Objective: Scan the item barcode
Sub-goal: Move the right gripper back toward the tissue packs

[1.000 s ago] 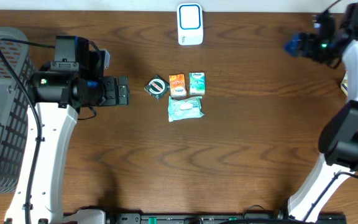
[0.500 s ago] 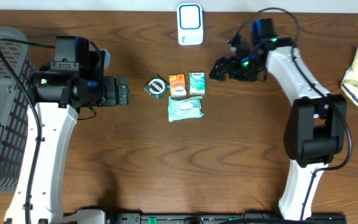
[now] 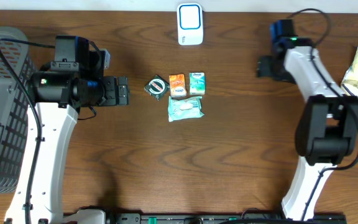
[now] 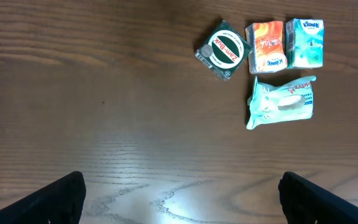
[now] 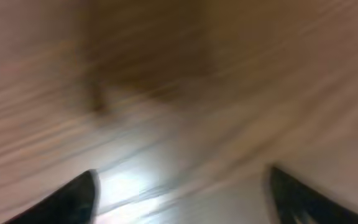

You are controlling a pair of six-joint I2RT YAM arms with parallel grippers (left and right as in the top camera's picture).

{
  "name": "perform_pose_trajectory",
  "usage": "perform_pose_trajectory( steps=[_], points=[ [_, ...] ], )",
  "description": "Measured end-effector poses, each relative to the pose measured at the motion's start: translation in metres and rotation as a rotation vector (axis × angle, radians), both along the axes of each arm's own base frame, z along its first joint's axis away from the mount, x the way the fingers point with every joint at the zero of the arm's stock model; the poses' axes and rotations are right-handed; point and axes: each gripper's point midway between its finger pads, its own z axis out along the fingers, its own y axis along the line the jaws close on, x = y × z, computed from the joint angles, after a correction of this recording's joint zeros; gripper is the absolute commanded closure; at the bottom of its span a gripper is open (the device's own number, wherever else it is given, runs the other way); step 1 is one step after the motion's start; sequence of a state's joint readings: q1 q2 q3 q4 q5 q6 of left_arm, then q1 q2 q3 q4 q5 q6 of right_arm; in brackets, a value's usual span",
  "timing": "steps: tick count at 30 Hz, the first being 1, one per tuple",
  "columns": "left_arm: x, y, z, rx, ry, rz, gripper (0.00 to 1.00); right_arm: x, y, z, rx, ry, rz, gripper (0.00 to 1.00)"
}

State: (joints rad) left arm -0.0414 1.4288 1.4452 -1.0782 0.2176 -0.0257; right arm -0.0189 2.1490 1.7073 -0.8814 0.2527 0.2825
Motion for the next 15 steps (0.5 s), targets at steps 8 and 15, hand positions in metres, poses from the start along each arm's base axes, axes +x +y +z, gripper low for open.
perform_pose_trajectory(
  steps=[8, 15],
  points=[
    [0.0, 0.0, 0.0, 0.0, 0.0, 0.0, 0.03, -0.004, -0.108, 0.008, -0.049, -0.083, -0.232, 0.68],
    [0.0, 0.0, 0.0, 0.0, 0.0, 0.0, 0.02, -0.012, -0.159, 0.009, 0.006, -0.143, -0.337, 0.68]
  ],
)
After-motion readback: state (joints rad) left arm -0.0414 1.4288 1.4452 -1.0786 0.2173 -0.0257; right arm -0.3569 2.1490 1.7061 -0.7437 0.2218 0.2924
